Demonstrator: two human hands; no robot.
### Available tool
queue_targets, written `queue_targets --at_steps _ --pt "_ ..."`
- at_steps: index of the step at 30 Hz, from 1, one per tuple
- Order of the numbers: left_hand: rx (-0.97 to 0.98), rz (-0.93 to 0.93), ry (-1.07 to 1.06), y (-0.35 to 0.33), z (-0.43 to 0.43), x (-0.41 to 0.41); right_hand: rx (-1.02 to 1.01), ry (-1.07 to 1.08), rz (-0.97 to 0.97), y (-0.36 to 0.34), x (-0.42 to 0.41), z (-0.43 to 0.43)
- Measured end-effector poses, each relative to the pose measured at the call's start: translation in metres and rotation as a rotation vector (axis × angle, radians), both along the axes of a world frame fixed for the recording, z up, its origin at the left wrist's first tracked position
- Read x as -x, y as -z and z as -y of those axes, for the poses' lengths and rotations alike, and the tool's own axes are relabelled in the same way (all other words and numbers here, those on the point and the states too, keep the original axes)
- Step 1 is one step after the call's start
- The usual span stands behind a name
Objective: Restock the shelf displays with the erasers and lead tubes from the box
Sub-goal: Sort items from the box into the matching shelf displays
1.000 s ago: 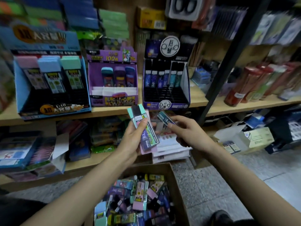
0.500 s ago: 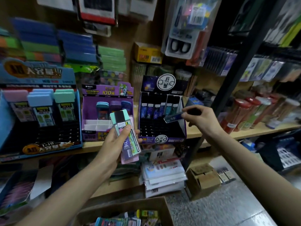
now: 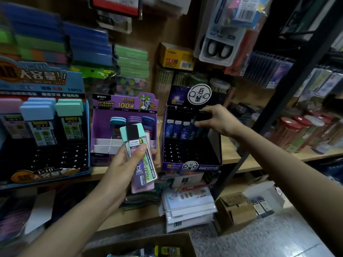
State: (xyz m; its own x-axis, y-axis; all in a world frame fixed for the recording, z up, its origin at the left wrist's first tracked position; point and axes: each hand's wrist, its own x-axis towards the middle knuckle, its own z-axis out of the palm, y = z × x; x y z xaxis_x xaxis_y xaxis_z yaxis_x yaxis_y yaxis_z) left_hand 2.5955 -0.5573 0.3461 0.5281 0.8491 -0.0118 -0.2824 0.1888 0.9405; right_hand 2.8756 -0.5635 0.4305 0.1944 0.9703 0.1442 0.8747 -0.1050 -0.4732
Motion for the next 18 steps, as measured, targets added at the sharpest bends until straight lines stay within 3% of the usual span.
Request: queue_targets --at_steps 6,11,16,18 --pt "-0.013 0.025 0.006 0.0 0.004 -0.009 -0.126 0.151 -0.349 0.029 0.007 0.001" --pt "-0.023 0.039 0.018 -0.002 0.008 -0.011 -0.142 0.217 0.027 0.032 0.011 0.0" --pt "-0.031 0.041 0.035 -0.008 0.011 -0.007 -0.048 0.291 0.14 0.025 0.016 0.002" --pt "-0.033 0.04 0.041 -0.01 0.013 -0.006 -0.119 0.315 0.187 0.025 0.024 0.014"
